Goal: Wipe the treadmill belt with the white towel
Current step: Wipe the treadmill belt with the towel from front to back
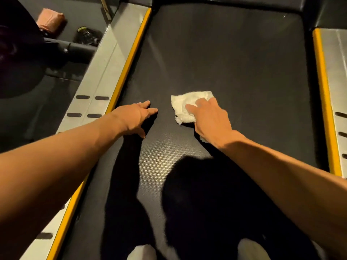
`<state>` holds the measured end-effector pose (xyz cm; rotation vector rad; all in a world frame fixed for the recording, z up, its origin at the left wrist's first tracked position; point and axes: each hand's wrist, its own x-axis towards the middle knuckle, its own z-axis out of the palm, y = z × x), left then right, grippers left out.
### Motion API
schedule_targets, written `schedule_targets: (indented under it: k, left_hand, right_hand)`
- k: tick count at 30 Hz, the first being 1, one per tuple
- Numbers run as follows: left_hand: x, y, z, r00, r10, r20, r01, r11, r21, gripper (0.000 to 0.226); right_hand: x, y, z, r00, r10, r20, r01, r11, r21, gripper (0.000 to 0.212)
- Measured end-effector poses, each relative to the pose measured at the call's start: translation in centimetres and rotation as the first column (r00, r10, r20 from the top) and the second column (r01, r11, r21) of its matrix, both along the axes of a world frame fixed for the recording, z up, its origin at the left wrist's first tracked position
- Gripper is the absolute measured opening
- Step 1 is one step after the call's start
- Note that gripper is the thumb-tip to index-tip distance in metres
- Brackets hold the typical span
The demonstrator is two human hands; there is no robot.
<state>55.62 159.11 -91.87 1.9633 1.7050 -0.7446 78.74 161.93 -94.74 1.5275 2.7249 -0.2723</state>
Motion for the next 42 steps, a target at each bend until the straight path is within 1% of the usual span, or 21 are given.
schedule_targets:
  k: [2, 4, 5, 6, 8, 11, 13, 15, 17, 19, 20, 23, 26, 27, 30, 32, 34, 36, 38, 40, 42]
  left_hand:
    - [-0.5, -0.2, -0.1, 1.0, 0.007, -0.025, -0.007, 1.0, 0.008, 0.098]
    - [-1.4, -0.5, -0.1, 0.998, 0.009, -0.06, -0.007, 1.0, 0.026, 0.097]
    - [-1.9, -0.8, -0.1, 0.997, 0.012, -0.071, -0.01, 0.999, 0.032, 0.097]
    - [-2.4, -1.1, -0.1, 0.997, 0.02, -0.077, -0.017, 0.999, 0.037, 0.096]
    - [-3.5, -1.8, -0.1, 0.996, 0.053, -0.076, -0.05, 0.998, 0.037, 0.098]
    - [-4.4, -2.8, 0.1, 0.996, 0.062, -0.061, -0.061, 0.998, 0.025, 0.098]
    - [-4.7, -3.2, 0.4, 0.996, 0.011, -0.086, -0.008, 0.999, 0.036, 0.093]
    - [-5.0, -3.2, 0.6, 0.986, -0.066, -0.156, 0.079, 0.994, 0.079, 0.088]
    - [-5.5, -3.3, 0.5, 0.968, -0.105, -0.226, 0.135, 0.984, 0.12, 0.087]
    - [-6.1, -3.6, 0.3, 0.973, -0.042, -0.227, 0.078, 0.985, 0.152, 0.091]
    - [-6.5, -3.7, 0.1, 0.982, 0.044, -0.184, -0.013, 0.985, 0.17, 0.096]
    - [-7.6, -4.4, 0.0, 0.959, 0.28, -0.038, -0.27, 0.947, 0.174, 0.103]
    - [-8.2, -4.9, 0.3, 0.94, 0.338, 0.05, -0.341, 0.922, 0.181, 0.087]
    - [-8.4, -4.9, 0.4, 0.928, 0.362, 0.092, -0.374, 0.907, 0.196, 0.079]
    - [-8.6, -4.8, 0.6, 0.885, 0.428, 0.185, -0.461, 0.864, 0.203, 0.062]
    - [-8.7, -5.1, 0.5, 0.87, 0.44, 0.222, -0.482, 0.852, 0.202, 0.059]
    - [-8.6, -5.4, 0.5, 0.858, 0.447, 0.253, -0.499, 0.841, 0.208, 0.056]
    - [-8.5, -5.5, 0.7, 0.857, 0.439, 0.269, -0.498, 0.84, 0.216, 0.052]
    - [-8.8, -5.4, 1.0, 0.864, 0.421, 0.275, -0.483, 0.847, 0.223, 0.044]
    - [-9.2, -5.6, 1.1, 0.891, 0.388, 0.236, -0.441, 0.862, 0.249, 0.037]
    - [-9.5, -6.0, 1.0, 0.914, 0.364, 0.181, -0.403, 0.87, 0.284, 0.032]
  right_hand:
    - [-1.0, -3.4, -1.2, 0.986, 0.162, 0.026, -0.16, 0.985, -0.069, 0.047]
    - [-1.4, -6.9, -1.4, 0.947, 0.295, -0.124, -0.313, 0.935, -0.168, 0.046]
    - [-1.6, -7.8, -1.3, 0.932, 0.286, -0.224, -0.335, 0.915, -0.226, 0.046]
    - [-1.9, -7.9, -1.2, 0.917, 0.244, -0.315, -0.326, 0.914, -0.241, 0.048]
    - [-2.8, -5.9, -1.0, 0.924, 0.149, -0.352, -0.23, 0.952, -0.201, 0.054]
    - [-3.7, -2.2, -0.8, 0.969, 0.023, -0.246, -0.055, 0.991, -0.123, 0.058]
    - [-4.4, -2.2, -1.0, 0.989, 0.025, -0.143, -0.043, 0.991, -0.127, 0.058]
    - [-5.0, -4.2, -1.5, 0.986, 0.09, -0.142, -0.121, 0.966, -0.23, 0.048]
    - [-5.0, -6.5, -1.6, 0.946, 0.234, -0.225, -0.301, 0.891, -0.34, 0.044]
    - [-5.0, -7.0, -1.4, 0.871, 0.375, -0.317, -0.471, 0.82, -0.325, 0.052]
    - [-5.1, -6.2, -1.5, 0.865, 0.376, -0.331, -0.474, 0.83, -0.293, 0.056]
    - [-5.3, -2.7, -2.6, 0.939, 0.09, -0.331, -0.173, 0.957, -0.233, 0.058]
    - [-5.6, -1.6, -3.6, 0.898, -0.198, -0.393, 0.07, 0.946, -0.317, 0.047]
    - [-6.1, -2.3, -3.8, 0.909, -0.195, -0.368, 0.057, 0.933, -0.354, 0.04]
    - [-8.1, -5.6, -2.3, 0.974, 0.139, -0.177, -0.199, 0.898, -0.393, 0.022]
    - [-8.7, -5.4, -1.9, 0.928, 0.269, -0.257, -0.337, 0.901, -0.275, 0.024]
    - [-9.0, -3.2, -2.7, 0.906, 0.214, -0.365, -0.282, 0.949, -0.143, 0.041]
    - [-9.2, -0.6, -3.6, 0.884, -0.023, -0.467, -0.1, 0.967, -0.236, 0.059]
    - [-9.5, -0.3, -3.7, 0.915, -0.092, -0.393, -0.024, 0.96, -0.28, 0.063]
    - [-9.8, -2.1, -3.2, 0.938, 0.176, -0.3, -0.23, 0.961, -0.153, 0.053]
    - [-9.7, -4.7, -2.8, 0.812, 0.541, -0.218, -0.565, 0.823, -0.065, 0.047]
